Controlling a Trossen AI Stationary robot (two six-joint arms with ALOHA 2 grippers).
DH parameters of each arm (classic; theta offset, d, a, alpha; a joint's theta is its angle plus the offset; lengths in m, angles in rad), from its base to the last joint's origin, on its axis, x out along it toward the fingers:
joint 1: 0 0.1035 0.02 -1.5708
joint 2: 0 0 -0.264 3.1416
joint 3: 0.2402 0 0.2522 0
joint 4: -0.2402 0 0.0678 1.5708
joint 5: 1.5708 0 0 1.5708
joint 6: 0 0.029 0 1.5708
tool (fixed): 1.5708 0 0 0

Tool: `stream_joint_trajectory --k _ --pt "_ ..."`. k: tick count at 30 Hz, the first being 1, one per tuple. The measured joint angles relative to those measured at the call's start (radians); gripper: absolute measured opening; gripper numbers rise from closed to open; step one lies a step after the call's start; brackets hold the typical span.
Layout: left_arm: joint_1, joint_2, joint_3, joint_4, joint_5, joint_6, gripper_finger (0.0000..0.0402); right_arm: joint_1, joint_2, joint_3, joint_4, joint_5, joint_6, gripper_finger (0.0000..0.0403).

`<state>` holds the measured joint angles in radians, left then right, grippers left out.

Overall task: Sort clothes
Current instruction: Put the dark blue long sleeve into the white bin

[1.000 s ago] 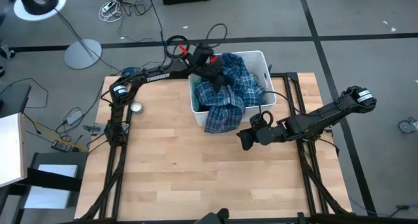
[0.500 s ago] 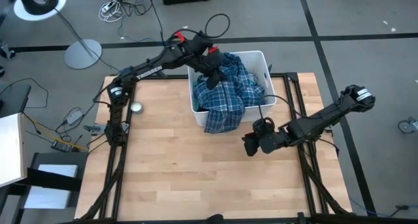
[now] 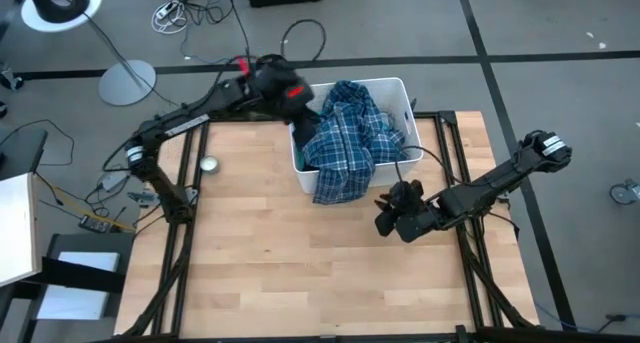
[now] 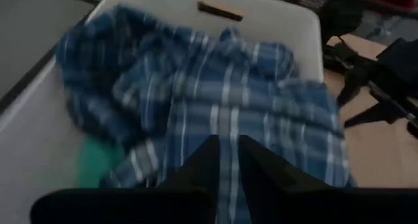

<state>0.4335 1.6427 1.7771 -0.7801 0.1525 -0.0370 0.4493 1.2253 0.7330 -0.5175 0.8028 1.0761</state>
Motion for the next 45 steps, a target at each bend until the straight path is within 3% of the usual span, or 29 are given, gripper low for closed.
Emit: stream_joint_trajectory --k 3,10,13,18,20,25,28,31,36,41,45 --pt "-0.002 -0.131 -0.231 0.126 -0.004 -0.086 0.0054 -0.012 0.059 0.0 0.004 0.063 -0.013 0.0115" --pt "-0.078 -0.493 -0.762 0.501 -0.062 -0.27 0.0043 -0.039 0.235 0.0 0.15 0.064 -0.042 0.0116" --pt "-0.121 -0.625 -0.91 0.586 -0.113 -0.32 0.0042 -0.061 0.299 0.0 0.251 0.063 -0.119 0.0115" --pt "-0.163 -0.778 -1.074 0.574 -0.128 -0.416 0.0042 -0.123 0.375 0.0 0.362 0.035 -0.228 0.011" --pt "-0.173 -0.827 -1.115 0.586 -0.13 -0.451 0.0042 -0.156 0.381 0.0 0.408 0.002 -0.248 0.0094" --pt "-0.181 -0.899 -1.162 0.546 -0.128 -0.472 0.0042 -0.216 0.345 0.0 0.602 -0.102 -0.338 0.001" --pt "-0.18 -0.917 -1.161 0.544 -0.125 -0.461 0.0042 -0.226 0.304 0.004 0.76 -0.129 -0.422 0.0006" --pt "-0.18 -0.918 -1.161 0.532 -0.118 -0.426 0.0042 -0.225 0.262 0.066 0.774 -0.116 -0.523 0.0003" --pt "-0.18 -0.918 -1.161 0.499 -0.113 -0.361 0.0041 -0.237 0.226 0.222 0.62 -0.073 -0.63 0.0002" --pt "-0.18 -0.918 -1.161 0.467 -0.113 -0.314 0.0041 -0.24 0.228 0.367 0.26 -0.063 -0.535 0.0001" --pt "-0.18 -0.918 -1.161 0.444 -0.114 -0.302 0.0041 -0.221 0.227 0.478 0.157 0.04 -0.549 0.0001"
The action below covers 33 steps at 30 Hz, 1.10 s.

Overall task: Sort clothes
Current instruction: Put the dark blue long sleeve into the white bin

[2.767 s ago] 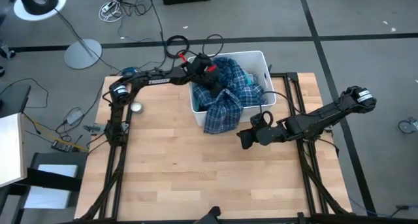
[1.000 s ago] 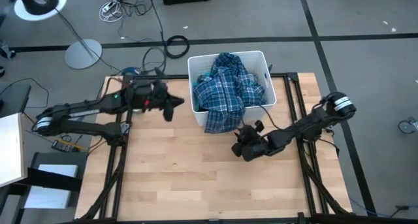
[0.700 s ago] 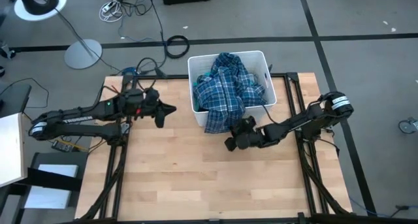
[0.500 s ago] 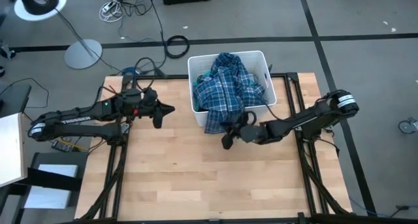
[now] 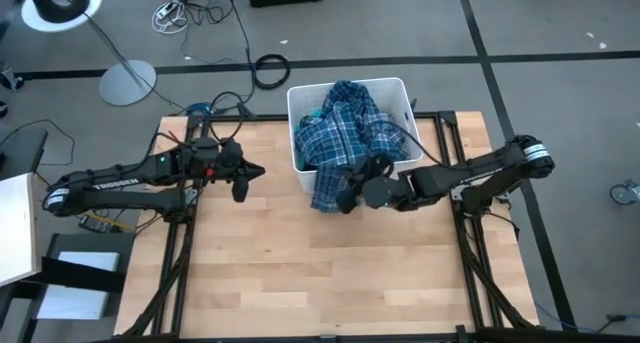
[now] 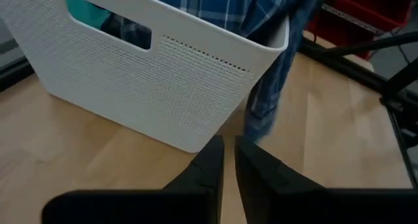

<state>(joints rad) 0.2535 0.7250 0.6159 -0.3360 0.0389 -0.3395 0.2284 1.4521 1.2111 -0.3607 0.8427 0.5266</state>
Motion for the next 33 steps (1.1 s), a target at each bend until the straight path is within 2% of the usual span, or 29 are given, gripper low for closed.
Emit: stream_joint_trajectory --k 5,9,12,15,19,21,23,27,30,33 --pt "0.001 0.0 0.0 0.0 0.0 0.054 0.0041 -0.018 -0.001 0.099 -0.026 -0.008 -0.089 0.0001" --pt "0.001 0.0 0.0 0.0 0.0 0.059 0.0041 -0.014 -0.001 0.161 -0.165 0.014 -0.065 0.0001" --pt "0.001 0.0 0.0 -0.001 0.0 0.059 0.0041 0.002 -0.007 0.213 -0.357 -0.033 0.074 0.0001" --pt "0.001 0.0 0.0 -0.012 0.0 0.05 0.0041 0.046 -0.017 0.253 -0.575 -0.077 0.3 0.0001" --pt "0.001 0.0 0.0 -0.03 0.0 0.049 0.0041 0.138 -0.015 0.258 -0.845 -0.078 0.582 0.0002" --pt "0.001 0.0 0.0 -0.038 0.0 0.049 0.0041 0.186 -0.009 0.233 -0.896 -0.059 0.671 0.0005" --pt "0.001 0.0 0.0 -0.035 0.0 0.049 0.0041 0.231 -0.004 0.189 -0.916 -0.034 0.775 0.0012" --pt "0.001 0.0 0.0 -0.02 -0.001 0.059 0.0041 0.285 0.001 0.07 -0.848 0.003 0.932 0.0035" --pt "0.001 0.0 0.0 -0.013 -0.001 0.06 0.0041 0.298 0.002 -0.041 -0.708 0.003 0.973 0.0062" --pt "0.001 0.0 0.0 -0.013 -0.001 0.061 0.0041 0.288 0.002 -0.159 -0.526 0.003 0.948 0.0095"
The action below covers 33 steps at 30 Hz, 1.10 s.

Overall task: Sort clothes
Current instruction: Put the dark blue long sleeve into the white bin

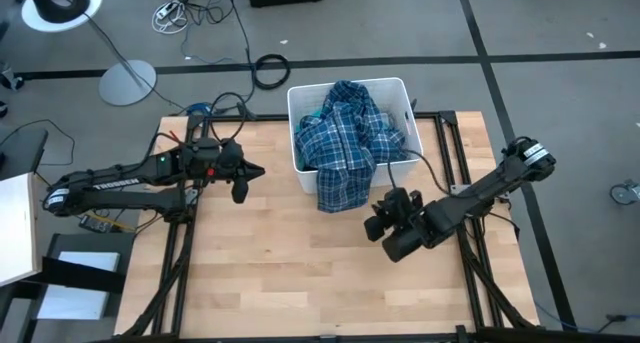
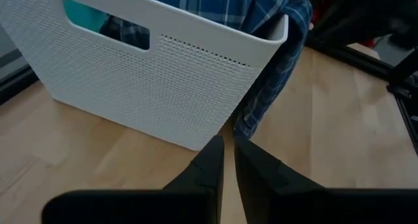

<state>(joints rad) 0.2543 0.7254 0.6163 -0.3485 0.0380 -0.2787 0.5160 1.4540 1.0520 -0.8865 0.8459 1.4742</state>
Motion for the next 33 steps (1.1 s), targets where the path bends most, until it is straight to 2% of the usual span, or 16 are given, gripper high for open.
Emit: stream_joint_trajectory --k 6,11,16,23,25,27,31,33 --pt "0.0 0.0 0.0 -0.001 0.0 -0.04 0.0041 -0.053 0.001 -0.228 0.395 -0.002 -0.088 0.0158" --pt "0.0 0.0 0.0 -0.002 0.0 -0.076 0.0041 -0.115 0.001 -0.378 0.657 -0.004 -0.164 0.0192" --pt "0.0 0.0 0.0 -0.006 0.019 -0.119 0.0042 -0.196 0.001 -0.465 0.876 -0.047 -0.334 0.0197" --pt "0.0 0.0 0.0 -0.013 0.034 -0.153 0.0042 -0.301 0.001 -0.477 0.997 -0.098 -0.495 0.0187" --pt "0.0 0.0 0.0 -0.013 0.034 -0.153 0.0042 -0.327 0.001 -0.477 1.041 -0.153 -0.536 0.0175" --pt "0.0 0.0 0.0 -0.012 0.034 -0.153 0.0042 -0.343 0.001 -0.477 1.088 -0.206 -0.568 0.0146" --pt "0.0 0.0 0.0 -0.012 0.034 -0.153 0.0042 -0.348 0.001 -0.477 1.193 -0.231 -0.604 0.0042" --pt "0.0 0.0 0.0 -0.011 0.034 -0.153 0.0042 -0.348 0.001 -0.477 1.26 -0.233 -0.613 0.0013"
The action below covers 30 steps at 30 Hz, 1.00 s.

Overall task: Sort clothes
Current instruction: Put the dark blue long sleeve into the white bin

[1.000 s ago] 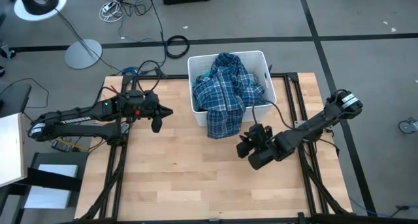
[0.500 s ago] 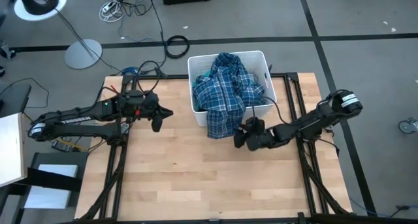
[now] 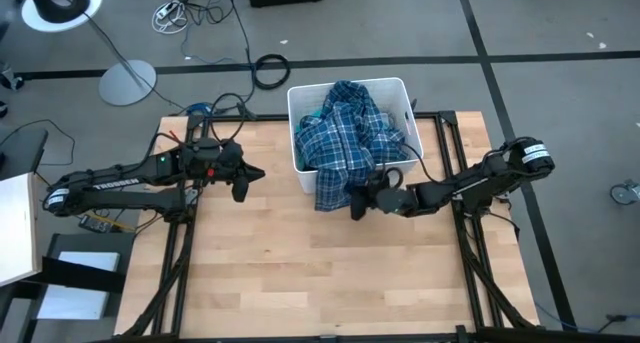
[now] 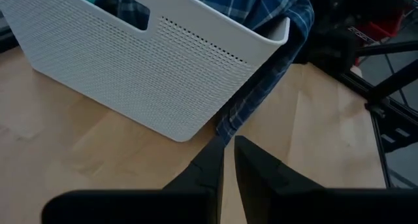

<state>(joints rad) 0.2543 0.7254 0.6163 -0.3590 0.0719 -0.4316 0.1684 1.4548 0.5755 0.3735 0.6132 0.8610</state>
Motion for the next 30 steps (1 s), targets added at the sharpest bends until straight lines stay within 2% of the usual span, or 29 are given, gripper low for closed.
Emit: stream_joint_trajectory --k 4,6,15,20,24,27,30 --pt "0.0 0.0 0.0 0.001 0.0 0.005 0.0042 0.0 -0.002 0.003 0.137 0.0 -0.01 0.0006" --pt "0.0 0.0 0.0 0.002 0.0 0.005 0.0042 0.0 -0.002 0.032 0.148 0.003 -0.055 0.0003" --pt "0.0 0.0 0.0 0.002 0.0 0.014 0.0042 -0.024 -0.003 0.26 0.1 0.019 -0.41 0.0001" --pt "0.0 0.0 0.0 0.003 0.0 0.033 0.0042 -0.067 -0.003 0.43 0.025 0.038 -0.65 0.0001" --pt "0.0 0.0 0.0 0.002 0.0 0.034 0.0042 -0.149 -0.004 0.575 -0.104 0.078 -0.809 0.0001" --pt "0.0 0.0 0.0 0.002 0.0 0.034 0.0042 -0.239 -0.004 0.666 -0.222 0.076 -0.845 0.0001" --pt "0.0 0.0 0.0 0.001 0.0 0.034 0.0042 -0.32 -0.004 0.733 -0.343 -0.004 -0.809 0.0"
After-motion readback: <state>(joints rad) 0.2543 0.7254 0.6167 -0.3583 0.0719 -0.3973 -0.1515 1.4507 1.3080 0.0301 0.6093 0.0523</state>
